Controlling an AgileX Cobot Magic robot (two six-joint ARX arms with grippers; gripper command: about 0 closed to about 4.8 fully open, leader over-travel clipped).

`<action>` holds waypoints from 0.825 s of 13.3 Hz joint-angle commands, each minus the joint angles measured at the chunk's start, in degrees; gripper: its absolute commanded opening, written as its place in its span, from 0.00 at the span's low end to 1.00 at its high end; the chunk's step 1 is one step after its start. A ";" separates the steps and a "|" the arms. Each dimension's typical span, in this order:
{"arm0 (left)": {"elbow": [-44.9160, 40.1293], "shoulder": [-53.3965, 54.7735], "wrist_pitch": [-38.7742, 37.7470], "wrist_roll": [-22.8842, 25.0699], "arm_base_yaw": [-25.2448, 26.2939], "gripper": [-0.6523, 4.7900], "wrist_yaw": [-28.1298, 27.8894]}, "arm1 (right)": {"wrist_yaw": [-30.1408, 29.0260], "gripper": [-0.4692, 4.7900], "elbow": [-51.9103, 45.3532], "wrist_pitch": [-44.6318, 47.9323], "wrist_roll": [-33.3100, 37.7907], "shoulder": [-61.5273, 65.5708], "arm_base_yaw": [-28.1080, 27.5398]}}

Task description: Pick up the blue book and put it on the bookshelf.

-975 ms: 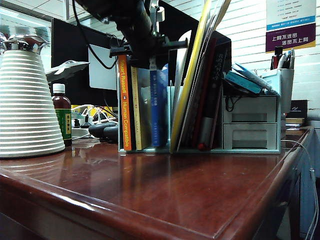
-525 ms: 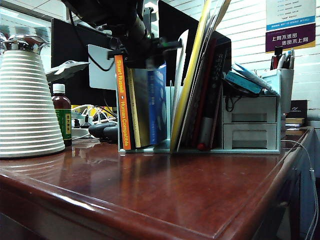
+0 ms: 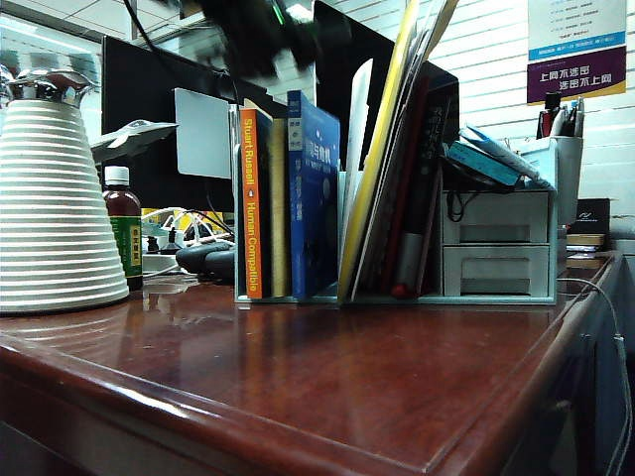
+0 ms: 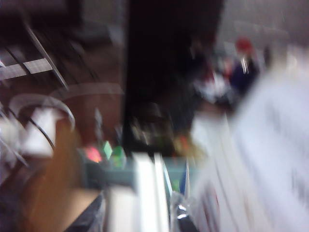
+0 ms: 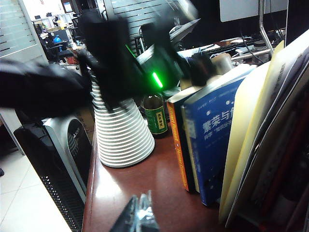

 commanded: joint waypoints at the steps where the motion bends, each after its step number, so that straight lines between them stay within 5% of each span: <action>1: 0.15 -3.41 0.37 3.23 -0.11 0.45 -0.74 | -0.20 0.09 0.26 1.18 -0.13 -0.13 0.04; 2: 0.15 -6.16 -1.55 4.07 -0.15 0.41 -1.25 | -0.02 0.09 0.26 2.38 -0.13 -0.24 0.04; 3: 0.13 -9.40 -5.77 5.16 -0.17 0.15 -1.25 | 0.26 0.09 0.26 4.13 -0.22 -0.24 0.04; 6: -0.68 -17.09 -15.02 5.14 -0.22 0.11 -0.98 | 6.82 0.09 0.24 3.91 -2.14 -0.24 0.04; 8: -13.55 -30.67 -17.27 5.18 -1.73 0.11 -0.85 | 7.76 0.09 0.13 2.89 -9.09 0.07 0.04; 11: -42.56 -55.36 -14.29 10.82 -1.73 0.11 11.28 | 7.82 0.09 -4.92 6.82 -13.73 -0.07 0.02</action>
